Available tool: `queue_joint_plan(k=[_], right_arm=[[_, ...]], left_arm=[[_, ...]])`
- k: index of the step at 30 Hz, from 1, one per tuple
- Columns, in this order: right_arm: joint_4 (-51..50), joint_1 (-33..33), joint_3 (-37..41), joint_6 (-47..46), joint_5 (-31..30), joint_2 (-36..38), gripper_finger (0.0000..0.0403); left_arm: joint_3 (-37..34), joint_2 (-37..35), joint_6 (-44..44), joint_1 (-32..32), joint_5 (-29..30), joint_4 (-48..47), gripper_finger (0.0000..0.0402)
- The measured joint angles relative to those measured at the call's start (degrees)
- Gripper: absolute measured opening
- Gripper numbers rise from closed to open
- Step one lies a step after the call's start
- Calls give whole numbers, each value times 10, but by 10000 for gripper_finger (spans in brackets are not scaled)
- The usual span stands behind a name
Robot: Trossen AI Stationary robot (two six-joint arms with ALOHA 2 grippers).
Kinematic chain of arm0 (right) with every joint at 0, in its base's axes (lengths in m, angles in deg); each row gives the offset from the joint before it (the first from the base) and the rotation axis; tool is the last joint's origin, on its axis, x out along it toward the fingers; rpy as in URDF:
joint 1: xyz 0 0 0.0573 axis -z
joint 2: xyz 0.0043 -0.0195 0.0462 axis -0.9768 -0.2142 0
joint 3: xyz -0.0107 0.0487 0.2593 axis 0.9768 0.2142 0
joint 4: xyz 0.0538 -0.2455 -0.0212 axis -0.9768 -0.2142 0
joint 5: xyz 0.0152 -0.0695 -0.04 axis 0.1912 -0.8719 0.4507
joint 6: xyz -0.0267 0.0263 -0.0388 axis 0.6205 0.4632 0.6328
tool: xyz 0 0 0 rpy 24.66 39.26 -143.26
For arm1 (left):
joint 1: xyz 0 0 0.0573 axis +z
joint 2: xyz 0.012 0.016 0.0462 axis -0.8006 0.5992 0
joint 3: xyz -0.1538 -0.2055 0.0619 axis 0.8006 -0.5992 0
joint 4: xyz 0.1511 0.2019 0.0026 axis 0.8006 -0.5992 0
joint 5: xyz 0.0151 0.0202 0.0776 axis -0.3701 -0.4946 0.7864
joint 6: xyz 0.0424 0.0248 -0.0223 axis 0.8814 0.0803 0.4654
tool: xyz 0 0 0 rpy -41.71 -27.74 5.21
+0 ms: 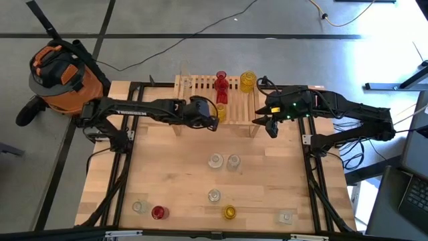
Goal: Sort vases onto shelf
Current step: Put the yellow vase on the shelf align with the other yellow vase
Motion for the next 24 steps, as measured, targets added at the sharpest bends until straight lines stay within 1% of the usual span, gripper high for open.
queue_joint_plan(k=[7, 10, 12, 15, 18, 20, 22, 24], right_arm=[[0, 0, 0, -1, 0, 0, 161], [0, 0, 0, -1, 0, 0, 161], [0, 0, 0, -1, 0, 0, 161], [-1, 0, 0, -1, 1, 0, 161], [0, 0, 0, -1, 0, 0, 161], [0, 0, 0, -1, 0, 0, 161], [0, 0, 0, -1, 0, 0, 161], [0, 0, 0, -1, 0, 0, 161]], left_arm=[[0, 44, 13, 0, 1, 92, 0], [0, 51, 15, -7, 7, 108, 0], [0, 49, 14, -15, 26, 96, 0], [0, 41, -1, -29, 64, 51, 0], [1, 39, -1, -44, 110, 50, 0], [1, 39, 1, -50, 124, 67, 0], [1, 45, 6, -52, 130, 103, 0], [1, 49, 33, -51, 130, 139, 0]])
